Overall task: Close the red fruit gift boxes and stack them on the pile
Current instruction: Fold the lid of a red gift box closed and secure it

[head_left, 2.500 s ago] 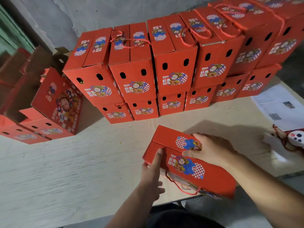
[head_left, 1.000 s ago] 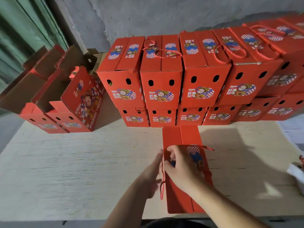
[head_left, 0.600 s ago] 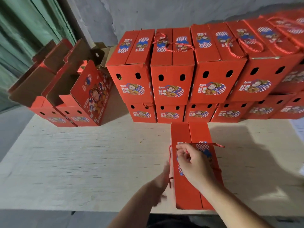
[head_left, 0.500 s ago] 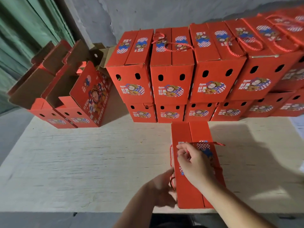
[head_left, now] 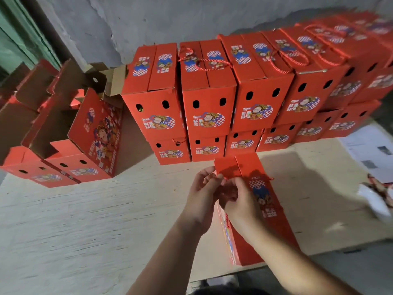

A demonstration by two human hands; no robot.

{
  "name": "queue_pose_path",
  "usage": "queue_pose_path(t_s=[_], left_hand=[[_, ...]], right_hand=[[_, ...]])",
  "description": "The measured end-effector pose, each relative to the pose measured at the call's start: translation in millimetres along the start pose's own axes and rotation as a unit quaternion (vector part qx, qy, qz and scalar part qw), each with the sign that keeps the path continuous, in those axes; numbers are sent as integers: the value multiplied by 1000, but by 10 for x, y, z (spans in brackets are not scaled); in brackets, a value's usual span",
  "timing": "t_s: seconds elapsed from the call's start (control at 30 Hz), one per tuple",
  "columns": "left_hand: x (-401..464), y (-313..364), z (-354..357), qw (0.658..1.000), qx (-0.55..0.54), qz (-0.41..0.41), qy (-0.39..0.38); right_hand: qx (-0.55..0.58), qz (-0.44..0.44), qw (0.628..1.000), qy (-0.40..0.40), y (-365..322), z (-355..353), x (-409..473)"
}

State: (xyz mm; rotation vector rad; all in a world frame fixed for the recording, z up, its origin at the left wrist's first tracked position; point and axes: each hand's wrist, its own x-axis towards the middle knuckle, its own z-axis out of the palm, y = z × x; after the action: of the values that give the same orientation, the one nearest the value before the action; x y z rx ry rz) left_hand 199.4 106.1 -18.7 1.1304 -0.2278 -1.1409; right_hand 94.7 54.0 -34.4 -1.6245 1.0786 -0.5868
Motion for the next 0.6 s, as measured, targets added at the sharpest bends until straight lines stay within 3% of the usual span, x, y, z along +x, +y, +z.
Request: queue_pose_path(t_s=[0.1,0.2,0.3,0.37,0.43,0.5,0.6], left_hand=[[-34,170,-15,999,-32,27,-22],[20,372,-178,996,18,75,50],[38,391,-398,993,63,21,96],[47,269,-585,992,88,-30,89],[20,110,-780,983,136,-92,82],[-31,-5,-965,976,149,-143,71],[-57,13,-1172,980,136,-128,74]], right_hand=[[100,25,993,54,-304,-11,-39],[222,64,972,45,-813,-313,126],[290,86,952,-36,-1217,-584,245],[320,71,944,-43,-1303,-561,229],[313,50,947,-41,-1295,-404,114],[238,59,968,-62,-1293,-188,-10],[181,47,978,-94,-1510,-17,-25]])
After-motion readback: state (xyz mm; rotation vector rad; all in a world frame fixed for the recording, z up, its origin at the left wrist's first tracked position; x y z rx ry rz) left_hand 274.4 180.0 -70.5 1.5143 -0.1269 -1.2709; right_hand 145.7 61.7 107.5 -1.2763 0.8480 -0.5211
